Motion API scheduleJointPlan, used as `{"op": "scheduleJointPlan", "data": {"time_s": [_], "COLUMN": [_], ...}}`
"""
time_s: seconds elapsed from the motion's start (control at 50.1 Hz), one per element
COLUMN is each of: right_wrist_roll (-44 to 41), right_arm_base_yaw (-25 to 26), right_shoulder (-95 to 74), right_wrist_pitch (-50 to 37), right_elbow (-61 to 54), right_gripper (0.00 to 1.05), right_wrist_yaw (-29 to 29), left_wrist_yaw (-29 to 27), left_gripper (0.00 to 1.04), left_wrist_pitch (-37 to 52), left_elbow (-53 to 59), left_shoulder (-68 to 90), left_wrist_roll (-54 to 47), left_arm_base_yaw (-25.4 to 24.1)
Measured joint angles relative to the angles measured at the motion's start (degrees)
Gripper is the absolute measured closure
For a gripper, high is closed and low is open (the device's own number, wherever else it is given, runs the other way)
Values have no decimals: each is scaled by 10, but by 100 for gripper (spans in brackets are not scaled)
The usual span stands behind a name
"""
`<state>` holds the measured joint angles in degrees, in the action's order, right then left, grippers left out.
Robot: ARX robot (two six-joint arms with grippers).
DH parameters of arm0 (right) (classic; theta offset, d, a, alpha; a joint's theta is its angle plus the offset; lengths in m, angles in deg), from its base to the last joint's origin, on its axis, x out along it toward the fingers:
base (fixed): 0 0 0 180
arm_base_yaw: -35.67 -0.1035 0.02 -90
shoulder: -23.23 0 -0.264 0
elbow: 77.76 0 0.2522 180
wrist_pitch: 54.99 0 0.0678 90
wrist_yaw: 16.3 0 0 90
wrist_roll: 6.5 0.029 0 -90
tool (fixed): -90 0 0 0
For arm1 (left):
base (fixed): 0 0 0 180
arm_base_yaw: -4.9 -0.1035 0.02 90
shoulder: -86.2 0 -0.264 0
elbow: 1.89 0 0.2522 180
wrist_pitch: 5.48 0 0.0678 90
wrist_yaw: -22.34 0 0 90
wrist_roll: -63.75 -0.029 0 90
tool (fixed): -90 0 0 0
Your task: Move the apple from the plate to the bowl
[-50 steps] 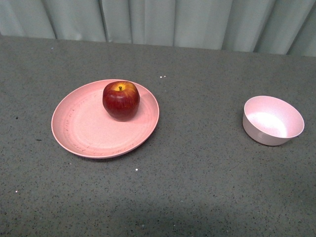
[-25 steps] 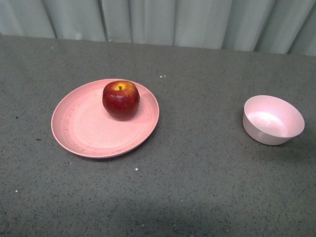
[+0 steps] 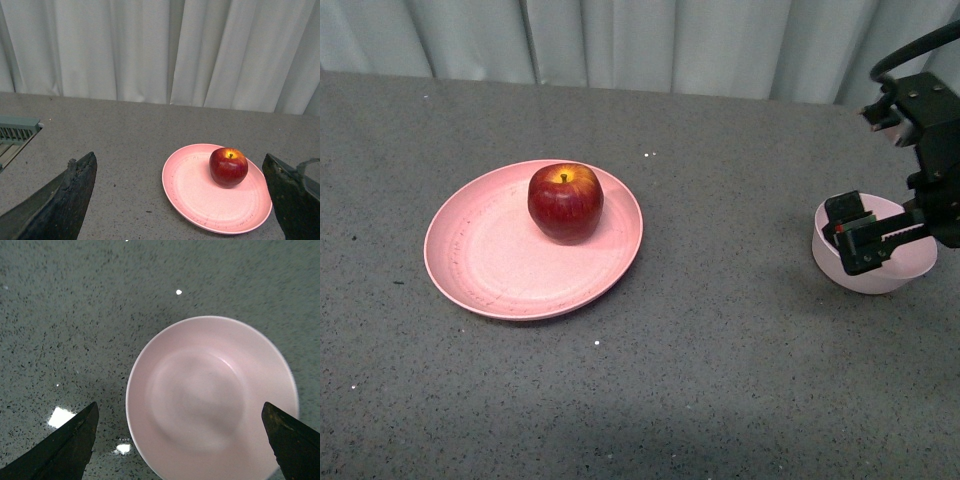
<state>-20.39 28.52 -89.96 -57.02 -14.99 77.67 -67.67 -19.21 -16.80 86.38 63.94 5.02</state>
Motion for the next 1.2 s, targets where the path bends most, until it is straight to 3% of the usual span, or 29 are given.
{"op": "scheduleJointPlan", "data": {"time_s": [0.2, 0.499, 0.778, 0.998, 1.197], "right_wrist_roll": [-6, -10, -13, -14, -12], "right_arm_base_yaw": [-12, -22, -21, -19, -35], "right_shoulder": [-68, -102, -103, -102, -78], "right_wrist_pitch": [69, 116, 136, 141, 147], "right_elbow": [77, 139, 141, 143, 143], "right_gripper": [11, 69, 104, 104, 104], "right_wrist_yaw": [-5, -16, -26, -27, 15], "left_wrist_yaw": [0, 0, 0, 0, 0], "left_gripper": [7, 7, 7, 7, 7], "left_wrist_pitch": [0, 0, 0, 0, 0], "left_elbow": [0, 0, 0, 0, 0], "left_shoulder": [0, 0, 0, 0, 0], "left_wrist_roll": [0, 0, 0, 0, 0], "left_arm_base_yaw": [0, 0, 0, 0, 0]}}
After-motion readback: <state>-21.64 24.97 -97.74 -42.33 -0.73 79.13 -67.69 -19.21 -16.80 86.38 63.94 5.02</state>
